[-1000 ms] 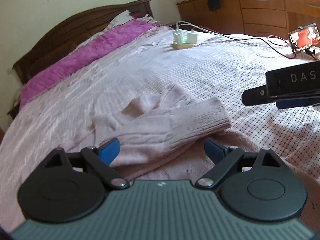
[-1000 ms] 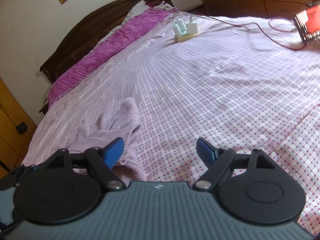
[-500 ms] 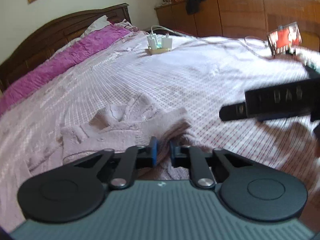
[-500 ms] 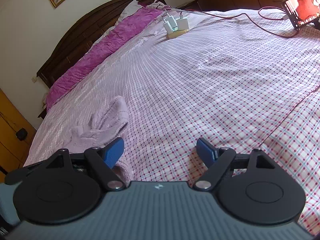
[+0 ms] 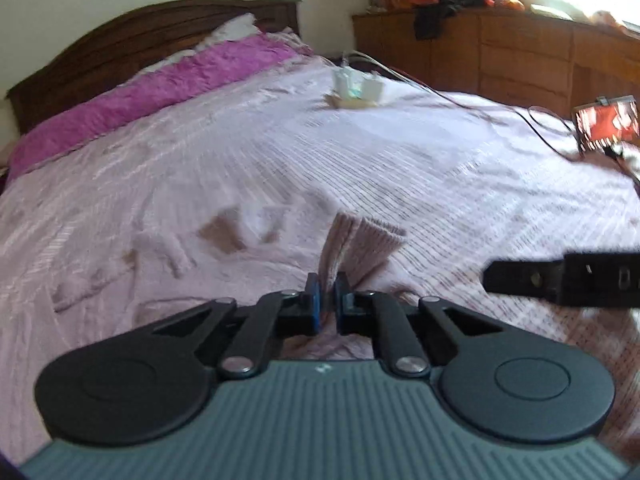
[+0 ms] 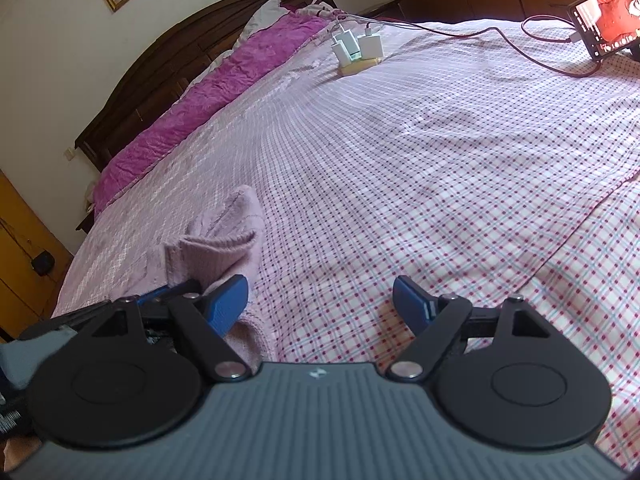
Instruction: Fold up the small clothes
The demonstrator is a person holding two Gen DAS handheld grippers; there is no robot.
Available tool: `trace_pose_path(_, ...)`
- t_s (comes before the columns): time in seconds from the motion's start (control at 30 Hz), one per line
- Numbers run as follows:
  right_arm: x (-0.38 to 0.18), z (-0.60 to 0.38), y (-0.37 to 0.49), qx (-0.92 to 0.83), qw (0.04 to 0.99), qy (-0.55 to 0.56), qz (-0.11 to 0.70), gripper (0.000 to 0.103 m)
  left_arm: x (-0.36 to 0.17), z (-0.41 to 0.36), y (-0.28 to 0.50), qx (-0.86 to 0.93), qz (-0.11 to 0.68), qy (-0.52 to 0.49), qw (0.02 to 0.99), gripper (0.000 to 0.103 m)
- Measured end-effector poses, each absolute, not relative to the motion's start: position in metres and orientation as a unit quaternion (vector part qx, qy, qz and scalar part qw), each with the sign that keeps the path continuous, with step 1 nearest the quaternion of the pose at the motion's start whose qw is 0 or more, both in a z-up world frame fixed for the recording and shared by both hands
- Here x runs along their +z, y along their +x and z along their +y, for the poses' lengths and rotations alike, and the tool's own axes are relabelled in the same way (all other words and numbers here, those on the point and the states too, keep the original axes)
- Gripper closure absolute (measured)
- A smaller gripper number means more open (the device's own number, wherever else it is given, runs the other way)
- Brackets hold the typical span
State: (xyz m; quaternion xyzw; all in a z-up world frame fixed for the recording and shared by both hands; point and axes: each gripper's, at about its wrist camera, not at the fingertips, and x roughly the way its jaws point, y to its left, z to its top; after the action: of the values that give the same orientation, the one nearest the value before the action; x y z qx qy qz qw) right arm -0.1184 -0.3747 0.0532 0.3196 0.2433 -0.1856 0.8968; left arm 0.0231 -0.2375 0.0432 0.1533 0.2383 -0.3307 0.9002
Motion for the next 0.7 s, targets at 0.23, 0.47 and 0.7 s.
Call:
trace_pose_path(0.23,0.056,-0.371,-0.118,-0.183,0.898,0.318,0.243,0.018,0.077,-0.196,0.037,-0.262,0.212,0.102,0.936,0.095)
trace_pose_path(0.47,0.063,-0.36,-0.114,-0.172,0.904,0.306,0.245,0.018,0.094,-0.145,0.04,-0.192,0.194,0.054,0.961,0.095)
trace_pose_path(0.7,0.067,-0.348,-0.109,-0.157,0.909,0.294,0.251,0.018,0.091,-0.084,0.042,-0.125,0.2,0.031,0.971,0.095)
